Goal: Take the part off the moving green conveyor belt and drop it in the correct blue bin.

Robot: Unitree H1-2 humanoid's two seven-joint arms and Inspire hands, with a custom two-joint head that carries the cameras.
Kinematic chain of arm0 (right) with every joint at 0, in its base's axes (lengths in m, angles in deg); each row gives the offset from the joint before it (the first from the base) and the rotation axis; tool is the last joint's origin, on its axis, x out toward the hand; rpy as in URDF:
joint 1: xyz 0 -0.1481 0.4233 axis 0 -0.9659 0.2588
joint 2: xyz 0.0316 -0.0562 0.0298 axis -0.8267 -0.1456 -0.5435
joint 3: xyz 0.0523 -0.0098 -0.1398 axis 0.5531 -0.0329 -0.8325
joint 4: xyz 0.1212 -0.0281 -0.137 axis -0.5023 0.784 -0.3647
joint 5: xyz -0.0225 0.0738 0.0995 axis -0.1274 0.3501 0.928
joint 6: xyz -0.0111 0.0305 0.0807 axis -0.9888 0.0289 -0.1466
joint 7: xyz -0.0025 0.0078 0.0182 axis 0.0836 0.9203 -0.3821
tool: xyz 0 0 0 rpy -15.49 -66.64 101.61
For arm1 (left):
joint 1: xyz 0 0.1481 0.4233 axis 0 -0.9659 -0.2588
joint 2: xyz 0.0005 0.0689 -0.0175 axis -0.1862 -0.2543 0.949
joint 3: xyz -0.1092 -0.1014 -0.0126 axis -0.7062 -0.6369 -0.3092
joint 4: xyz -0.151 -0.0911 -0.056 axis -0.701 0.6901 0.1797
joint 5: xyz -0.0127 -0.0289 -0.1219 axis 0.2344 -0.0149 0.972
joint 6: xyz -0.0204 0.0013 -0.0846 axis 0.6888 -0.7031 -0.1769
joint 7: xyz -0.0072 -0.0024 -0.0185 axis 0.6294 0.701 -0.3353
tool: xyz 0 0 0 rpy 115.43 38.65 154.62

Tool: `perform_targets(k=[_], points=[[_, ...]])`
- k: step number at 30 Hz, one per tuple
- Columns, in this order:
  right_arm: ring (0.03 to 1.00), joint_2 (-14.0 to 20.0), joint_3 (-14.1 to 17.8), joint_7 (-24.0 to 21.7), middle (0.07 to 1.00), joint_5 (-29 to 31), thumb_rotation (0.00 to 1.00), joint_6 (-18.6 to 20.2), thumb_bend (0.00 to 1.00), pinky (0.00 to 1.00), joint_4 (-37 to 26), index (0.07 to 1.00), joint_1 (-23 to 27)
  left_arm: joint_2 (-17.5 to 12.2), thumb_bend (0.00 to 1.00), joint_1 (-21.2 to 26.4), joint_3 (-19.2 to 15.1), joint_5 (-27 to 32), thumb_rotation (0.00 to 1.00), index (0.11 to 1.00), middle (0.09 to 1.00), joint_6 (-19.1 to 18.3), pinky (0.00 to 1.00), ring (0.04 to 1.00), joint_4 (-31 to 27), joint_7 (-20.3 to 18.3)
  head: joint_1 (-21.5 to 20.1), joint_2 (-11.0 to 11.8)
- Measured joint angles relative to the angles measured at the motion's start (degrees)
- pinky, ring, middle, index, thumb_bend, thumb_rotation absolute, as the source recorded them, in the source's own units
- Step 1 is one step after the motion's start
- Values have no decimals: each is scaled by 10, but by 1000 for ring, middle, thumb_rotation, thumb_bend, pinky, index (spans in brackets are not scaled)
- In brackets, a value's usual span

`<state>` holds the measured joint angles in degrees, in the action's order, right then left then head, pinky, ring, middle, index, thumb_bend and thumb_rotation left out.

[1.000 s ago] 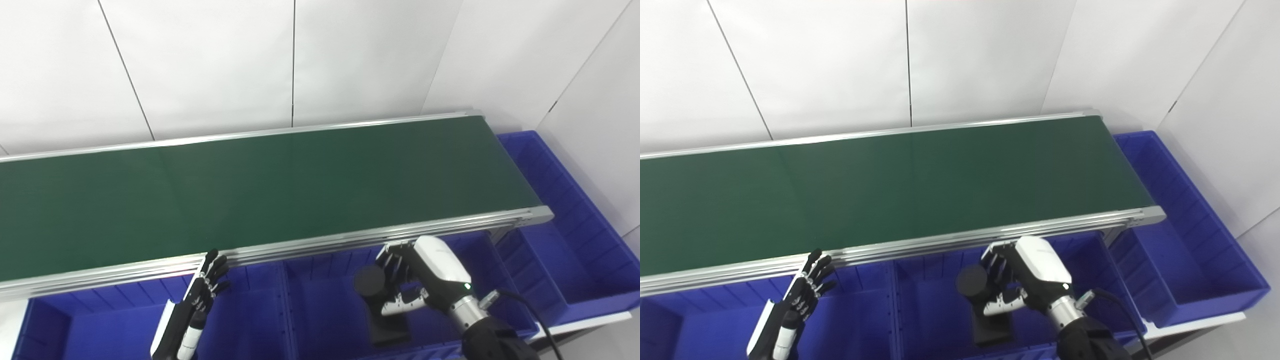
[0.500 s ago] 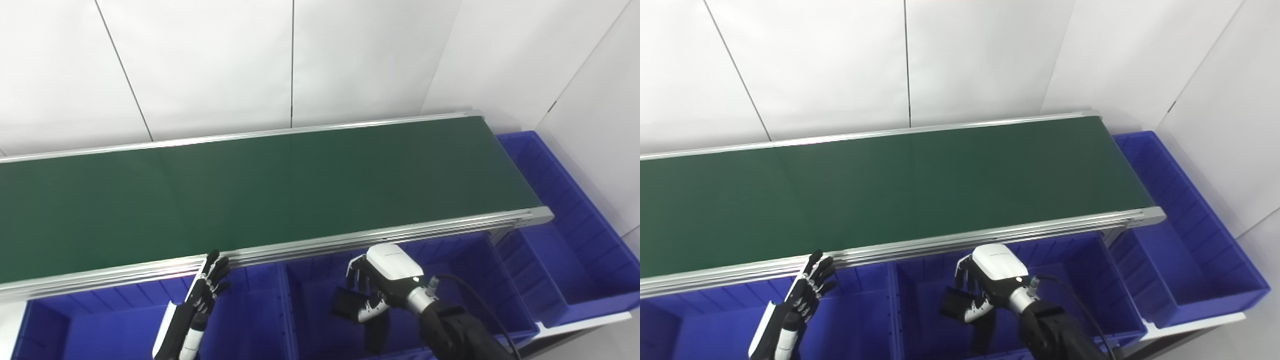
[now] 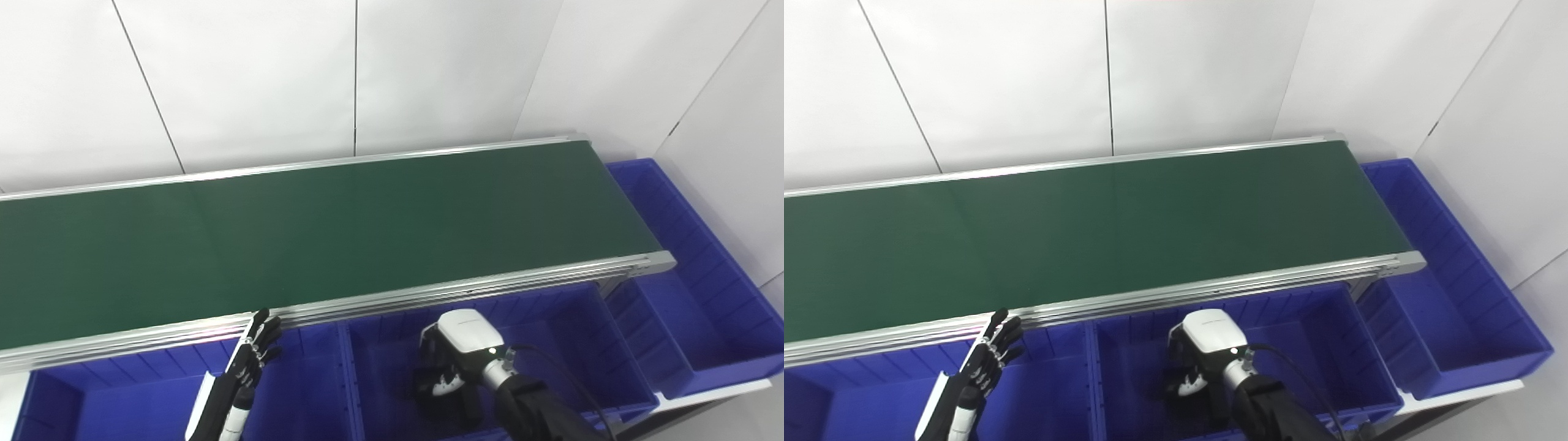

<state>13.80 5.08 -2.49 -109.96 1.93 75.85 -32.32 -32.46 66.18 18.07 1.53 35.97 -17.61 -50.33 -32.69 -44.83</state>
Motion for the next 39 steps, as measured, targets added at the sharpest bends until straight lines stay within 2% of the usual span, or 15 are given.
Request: perform_targets(k=[5, 6, 7, 8, 10, 11, 14, 16, 20, 22, 24, 27, 32, 34, 39], points=[[468, 0, -1, 0, 469, 8, 9, 0, 525, 389, 5, 514, 3, -3, 799, -1, -1, 0, 966, 969, 938, 0, 894, 927, 0, 0, -1, 2], [509, 0, 0, 0, 544, 12, 100, 0, 522, 423, 4, 503, 3, -3, 797, -1, -1, 0, 965, 969, 939, 0, 896, 929, 0, 0, -1, 2], [536, 0, 0, -1, 585, 14, 192, 0, 595, 448, 4, 535, 3, -3, 796, -1, -1, 0, 965, 969, 939, 0, 897, 929, 0, 0, -1, 2], [582, 0, 1, -3, 634, 18, 378, 1, 804, 494, 2, 640, 3, -3, 796, -1, -1, 0, 966, 971, 940, 0, 896, 930, 1, 0, 2, 4], [598, 1, 3, -10, 651, 27, 437, 1, 868, 510, -3, 672, 2, -3, 796, -1, 0, 0, 966, 972, 940, 0, 896, 931, 1, 0, 4, 5], [623, 2, 4, -15, 677, 29, 518, 1, 916, 529, -8, 708, 1, -3, 793, -1, 0, 0, 964, 971, 937, 0, 890, 928, 2, 0, 4, 5], [651, 10, 8, -55, 706, 40, 594, 10, 952, 549, -65, 741, -10, -3, 799, -1, 2, -2, 965, 970, 933, 0, 885, 923, 1, 1, 11, 5], [643, 12, 14, -68, 700, 45, 581, 17, 959, 537, -91, 740, -16, -3, 797, -1, 3, -2, 959, 967, 928, 0, 890, 921, 1, 1, 17, 4], [600, 8, 46, -90, 671, 87, 609, 36, 955, 482, -212, 726, -63, -2, 801, -3, 6, -12, 965, 966, 925, 0, 876, 917, 1, 10, 28, 3], [594, 0, 56, -93, 669, 105, 649, 37, 947, 480, -261, 731, -86, -2, 796, -3, 10, -14, 964, 965, 923, 0, 875, 917, 1, 15, 59, -2], [583, -7, 59, -95, 664, 120, 643, 37, 932, 473, -313, 730, -111, -1, 794, -3, 14, -22, 962, 964, 922, 0, 874, 916, 1, 24, 59, -2], [559, -25, 74, -93, 658, 171, 631, 34, 920, 460, -377, 733, -152, -1, 816, -2, 30, -25, 963, 954, 913, 0, 863, 909, 2, 35, 114, -2], [574, -57, 102, -77, 656, 284, 628, 16, 914, 479, -398, 713, -195, 0, 854, -2, 51, -45, 961, 936, 902, 0, 838, 897, 8, 68, 171, -2], [564, -78, 106, -62, 643, 322, 625, -15, 867, 463, -391, 700, -207, -1, 852, 0, 60, -48, 956, 934, 902, 0, 835, 897, 13, 81, 197, 0], [633, -160, 127, -9, 699, 435, 819, -108, 814, 558, -321, 733, -220, -3, 825, 4, 83, -57, 939, 937, 905, 0, 841, 899, 18, 115, 250, 6]])
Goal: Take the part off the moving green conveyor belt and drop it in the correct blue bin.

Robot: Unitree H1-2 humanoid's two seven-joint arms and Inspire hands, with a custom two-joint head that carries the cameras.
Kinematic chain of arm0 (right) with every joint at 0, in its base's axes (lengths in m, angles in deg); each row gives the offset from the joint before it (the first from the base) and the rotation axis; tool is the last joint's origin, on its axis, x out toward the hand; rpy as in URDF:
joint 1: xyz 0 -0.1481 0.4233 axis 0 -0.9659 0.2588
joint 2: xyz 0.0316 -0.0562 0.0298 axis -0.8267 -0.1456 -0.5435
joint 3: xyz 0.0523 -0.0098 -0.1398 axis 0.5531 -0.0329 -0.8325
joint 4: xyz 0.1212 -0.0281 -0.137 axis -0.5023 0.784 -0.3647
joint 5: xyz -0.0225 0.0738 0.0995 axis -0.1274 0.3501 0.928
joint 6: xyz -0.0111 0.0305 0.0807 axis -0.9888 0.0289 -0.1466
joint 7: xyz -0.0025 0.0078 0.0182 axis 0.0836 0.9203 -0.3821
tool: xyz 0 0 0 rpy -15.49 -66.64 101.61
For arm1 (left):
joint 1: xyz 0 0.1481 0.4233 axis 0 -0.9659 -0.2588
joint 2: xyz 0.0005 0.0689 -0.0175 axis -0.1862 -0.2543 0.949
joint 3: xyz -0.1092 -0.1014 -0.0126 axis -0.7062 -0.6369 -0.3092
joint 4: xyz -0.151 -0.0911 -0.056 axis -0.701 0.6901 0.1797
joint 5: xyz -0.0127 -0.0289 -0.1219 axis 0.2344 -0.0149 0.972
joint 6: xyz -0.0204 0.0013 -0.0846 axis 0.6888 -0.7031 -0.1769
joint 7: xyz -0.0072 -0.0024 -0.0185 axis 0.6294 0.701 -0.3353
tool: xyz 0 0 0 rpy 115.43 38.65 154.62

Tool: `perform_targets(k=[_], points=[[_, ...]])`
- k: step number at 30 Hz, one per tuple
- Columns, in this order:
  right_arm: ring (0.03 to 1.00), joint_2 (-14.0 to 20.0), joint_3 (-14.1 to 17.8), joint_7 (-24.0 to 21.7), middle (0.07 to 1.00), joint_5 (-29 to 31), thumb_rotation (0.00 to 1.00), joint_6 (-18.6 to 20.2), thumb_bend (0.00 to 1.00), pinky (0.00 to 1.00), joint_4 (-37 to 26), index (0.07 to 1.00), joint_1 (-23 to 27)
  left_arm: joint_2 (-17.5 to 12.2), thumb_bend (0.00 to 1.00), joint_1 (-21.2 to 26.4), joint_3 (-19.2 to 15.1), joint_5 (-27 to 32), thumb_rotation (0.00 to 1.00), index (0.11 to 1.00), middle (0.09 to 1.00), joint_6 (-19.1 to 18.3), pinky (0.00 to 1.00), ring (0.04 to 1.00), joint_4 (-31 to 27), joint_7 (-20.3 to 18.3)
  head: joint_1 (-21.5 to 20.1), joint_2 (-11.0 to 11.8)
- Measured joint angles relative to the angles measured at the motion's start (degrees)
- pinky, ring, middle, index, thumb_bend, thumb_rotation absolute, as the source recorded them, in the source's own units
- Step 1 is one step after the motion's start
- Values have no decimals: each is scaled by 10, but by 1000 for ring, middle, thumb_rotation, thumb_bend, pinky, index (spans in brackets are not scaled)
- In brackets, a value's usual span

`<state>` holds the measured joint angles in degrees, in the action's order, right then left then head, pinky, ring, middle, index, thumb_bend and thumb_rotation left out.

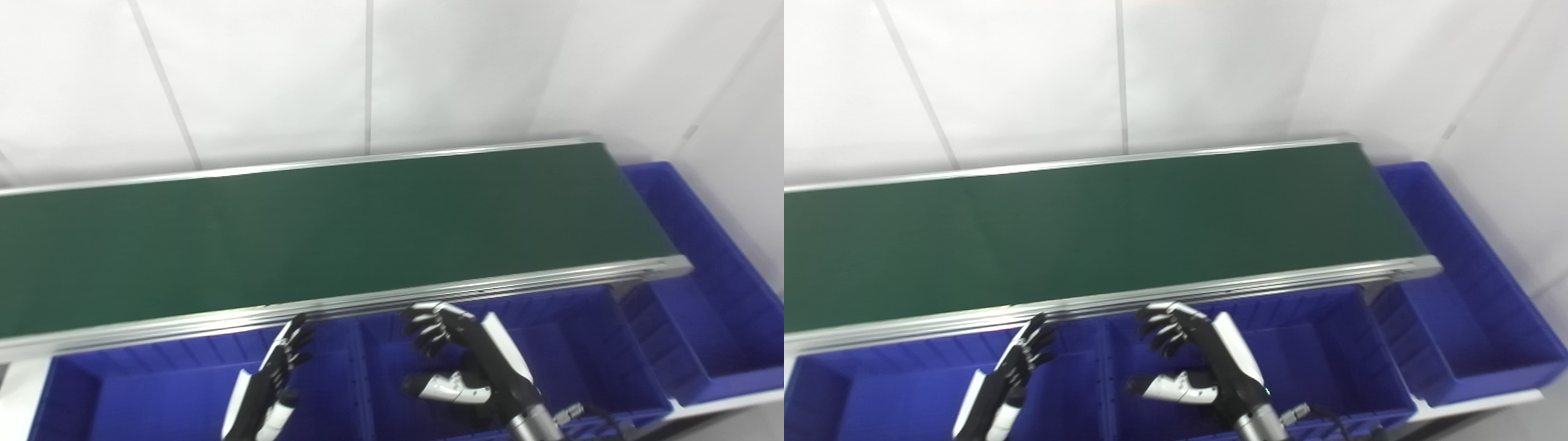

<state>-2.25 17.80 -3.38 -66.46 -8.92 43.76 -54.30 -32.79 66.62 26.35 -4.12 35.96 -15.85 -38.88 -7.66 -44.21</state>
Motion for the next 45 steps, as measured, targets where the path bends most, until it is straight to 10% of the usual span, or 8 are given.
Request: perform_targets(k=[8, 14, 45], points=[[821, -26, 11, -3, 807, 91, 994, -101, 871, 819, 111, 781, -2, -16, 803, 7, 20, -5, 938, 925, 908, 0, 855, 905, 10, 30, 26, 6], [816, -27, 27, 4, 812, 92, 1000, -159, 874, 808, 185, 809, 8, -20, 816, 10, 31, -4, 928, 919, 907, 0, 871, 911, 11, 50, 26, 8], [829, -27, 1, 3, 855, 49, 958, -158, 873, 813, 205, 837, 29, -35, 849, 15, 44, -3, 924, 913, 896, 0, 858, 902, -6, 60, 10, -51]])
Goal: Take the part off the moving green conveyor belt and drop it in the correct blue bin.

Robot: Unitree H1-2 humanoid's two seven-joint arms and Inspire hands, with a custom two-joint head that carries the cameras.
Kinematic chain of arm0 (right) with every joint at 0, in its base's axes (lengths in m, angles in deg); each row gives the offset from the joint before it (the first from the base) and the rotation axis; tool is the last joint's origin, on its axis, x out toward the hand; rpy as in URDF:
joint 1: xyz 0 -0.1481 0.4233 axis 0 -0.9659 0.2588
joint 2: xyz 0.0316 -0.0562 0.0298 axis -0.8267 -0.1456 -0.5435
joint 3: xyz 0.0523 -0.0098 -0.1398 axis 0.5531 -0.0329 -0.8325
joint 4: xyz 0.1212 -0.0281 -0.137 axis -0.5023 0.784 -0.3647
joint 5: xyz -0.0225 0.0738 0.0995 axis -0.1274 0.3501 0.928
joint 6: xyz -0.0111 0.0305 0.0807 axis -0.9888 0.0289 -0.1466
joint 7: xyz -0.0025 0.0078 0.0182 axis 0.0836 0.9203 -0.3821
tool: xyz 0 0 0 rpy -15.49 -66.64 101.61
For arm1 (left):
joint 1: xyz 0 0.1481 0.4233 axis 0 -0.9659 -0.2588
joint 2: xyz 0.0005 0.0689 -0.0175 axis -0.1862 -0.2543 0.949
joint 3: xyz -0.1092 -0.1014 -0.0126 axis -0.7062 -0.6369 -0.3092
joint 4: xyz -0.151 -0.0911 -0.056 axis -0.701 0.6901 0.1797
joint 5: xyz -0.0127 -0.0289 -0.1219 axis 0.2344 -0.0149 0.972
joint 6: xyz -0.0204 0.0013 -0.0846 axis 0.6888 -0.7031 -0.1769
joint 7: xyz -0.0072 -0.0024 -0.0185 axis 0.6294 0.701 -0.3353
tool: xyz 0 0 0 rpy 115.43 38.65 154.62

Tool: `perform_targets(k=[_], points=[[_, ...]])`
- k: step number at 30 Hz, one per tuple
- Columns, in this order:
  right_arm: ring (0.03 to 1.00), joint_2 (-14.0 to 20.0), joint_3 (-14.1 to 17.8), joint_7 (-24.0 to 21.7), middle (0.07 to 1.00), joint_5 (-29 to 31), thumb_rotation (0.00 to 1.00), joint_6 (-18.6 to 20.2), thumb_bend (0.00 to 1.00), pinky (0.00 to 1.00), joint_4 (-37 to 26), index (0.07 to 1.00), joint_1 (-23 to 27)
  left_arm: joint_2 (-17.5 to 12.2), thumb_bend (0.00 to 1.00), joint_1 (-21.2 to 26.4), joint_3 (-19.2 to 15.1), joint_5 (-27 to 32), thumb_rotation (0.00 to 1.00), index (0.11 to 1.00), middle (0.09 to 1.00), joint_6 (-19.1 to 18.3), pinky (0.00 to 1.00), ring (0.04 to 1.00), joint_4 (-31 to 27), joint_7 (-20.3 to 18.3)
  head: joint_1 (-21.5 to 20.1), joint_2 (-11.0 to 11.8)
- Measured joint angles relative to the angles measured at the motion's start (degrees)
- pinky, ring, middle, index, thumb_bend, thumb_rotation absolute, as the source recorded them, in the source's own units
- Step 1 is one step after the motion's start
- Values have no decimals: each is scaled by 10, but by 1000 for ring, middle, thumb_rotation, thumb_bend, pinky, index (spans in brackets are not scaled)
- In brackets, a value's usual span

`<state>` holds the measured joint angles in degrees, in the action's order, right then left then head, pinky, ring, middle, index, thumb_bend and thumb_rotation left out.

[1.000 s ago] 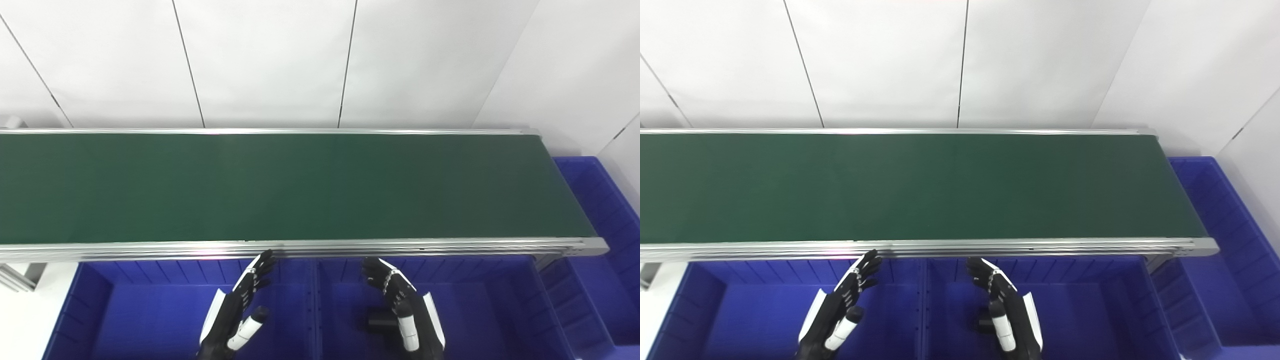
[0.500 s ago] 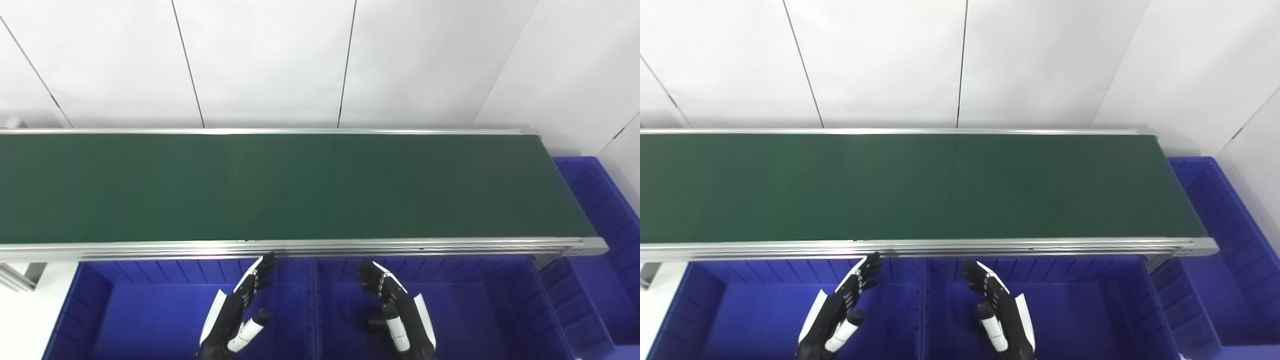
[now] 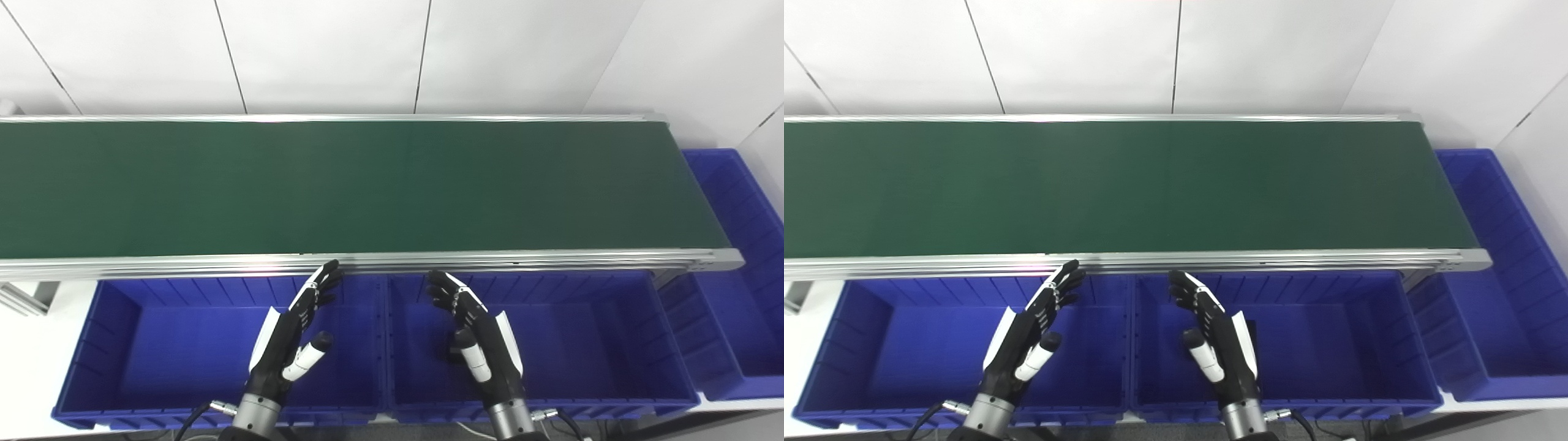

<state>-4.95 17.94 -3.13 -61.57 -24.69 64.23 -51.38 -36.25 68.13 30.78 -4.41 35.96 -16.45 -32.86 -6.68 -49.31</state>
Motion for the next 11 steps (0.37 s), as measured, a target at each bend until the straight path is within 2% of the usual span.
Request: perform_targets(k=[11], points=[[830, 4, -5, -7, 856, -12, 975, 8, 865, 840, 1, 851, -4, 0, 836, 0, 0, -1, 936, 917, 903, 0, 849, 902, 1, -1, -1, 11]])
